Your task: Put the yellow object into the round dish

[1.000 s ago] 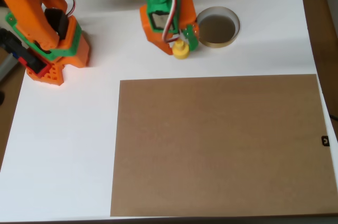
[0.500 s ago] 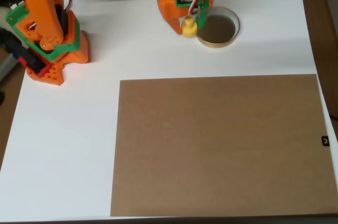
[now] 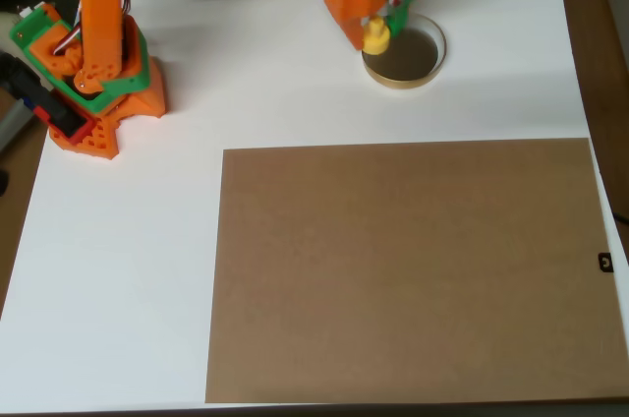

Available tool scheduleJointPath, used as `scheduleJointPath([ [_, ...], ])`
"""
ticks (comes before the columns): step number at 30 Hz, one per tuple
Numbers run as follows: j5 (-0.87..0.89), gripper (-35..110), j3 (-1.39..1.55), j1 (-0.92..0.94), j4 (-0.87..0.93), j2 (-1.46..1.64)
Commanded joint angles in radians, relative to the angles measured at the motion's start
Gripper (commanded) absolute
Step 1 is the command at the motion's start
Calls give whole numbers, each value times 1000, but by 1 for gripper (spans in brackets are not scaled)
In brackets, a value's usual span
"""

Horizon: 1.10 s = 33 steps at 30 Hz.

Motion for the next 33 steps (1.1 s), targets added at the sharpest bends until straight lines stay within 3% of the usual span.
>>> scheduleJointPath([
  [1,-8,0,-137,-23,34,-2],
  [24,21,0,-439,-41,132,-215],
  [33,18,14,-439,-32,140,-219],
])
